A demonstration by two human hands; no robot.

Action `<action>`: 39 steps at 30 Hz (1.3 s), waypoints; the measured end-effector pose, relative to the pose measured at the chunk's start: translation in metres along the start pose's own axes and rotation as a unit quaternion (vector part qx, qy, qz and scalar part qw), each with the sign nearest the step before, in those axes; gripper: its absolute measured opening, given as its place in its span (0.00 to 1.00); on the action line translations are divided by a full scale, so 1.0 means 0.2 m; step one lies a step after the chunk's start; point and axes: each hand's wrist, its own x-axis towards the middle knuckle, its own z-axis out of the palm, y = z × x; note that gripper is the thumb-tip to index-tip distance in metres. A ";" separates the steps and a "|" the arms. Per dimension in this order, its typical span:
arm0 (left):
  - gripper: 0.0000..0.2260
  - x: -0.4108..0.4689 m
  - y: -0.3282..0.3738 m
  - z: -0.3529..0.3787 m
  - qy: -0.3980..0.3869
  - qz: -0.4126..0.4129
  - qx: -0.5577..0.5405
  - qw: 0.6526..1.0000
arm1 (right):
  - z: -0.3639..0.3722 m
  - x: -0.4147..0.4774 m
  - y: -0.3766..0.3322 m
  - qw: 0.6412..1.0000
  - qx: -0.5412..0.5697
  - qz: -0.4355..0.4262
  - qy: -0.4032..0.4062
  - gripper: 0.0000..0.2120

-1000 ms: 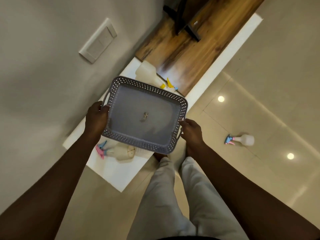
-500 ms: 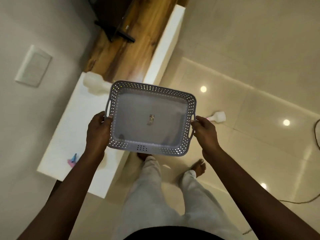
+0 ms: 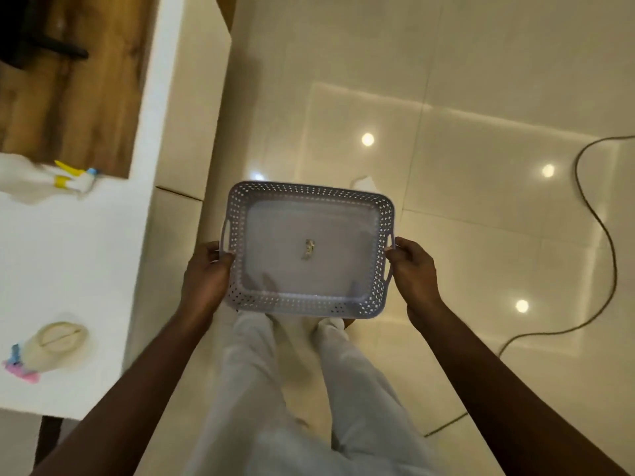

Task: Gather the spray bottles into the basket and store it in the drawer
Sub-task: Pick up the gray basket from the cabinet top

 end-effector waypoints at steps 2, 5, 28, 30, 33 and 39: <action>0.19 0.04 -0.07 0.23 -0.011 -0.015 0.026 0.999 | -0.10 0.14 0.13 1.000 -0.007 0.008 0.013 0.19; 0.19 0.13 -0.18 0.52 -0.035 -0.031 0.062 0.997 | -0.21 0.35 0.33 0.999 -0.010 0.026 0.031 0.16; 0.11 1.01 -0.90 2.13 -0.191 -0.042 0.238 0.951 | -0.43 1.79 1.60 0.986 -0.099 0.119 0.063 0.24; 0.11 1.04 -0.93 2.20 -0.200 -0.045 0.239 0.949 | -0.43 1.85 1.66 0.985 -0.101 0.128 0.065 0.25; 0.11 1.10 -0.95 2.28 -0.201 -0.048 0.237 0.949 | -0.42 1.92 1.72 0.985 -0.092 0.133 0.066 0.25; 0.12 1.17 -0.98 2.34 -0.188 -0.039 0.254 0.948 | -0.39 1.98 1.78 0.984 -0.091 0.139 0.067 0.26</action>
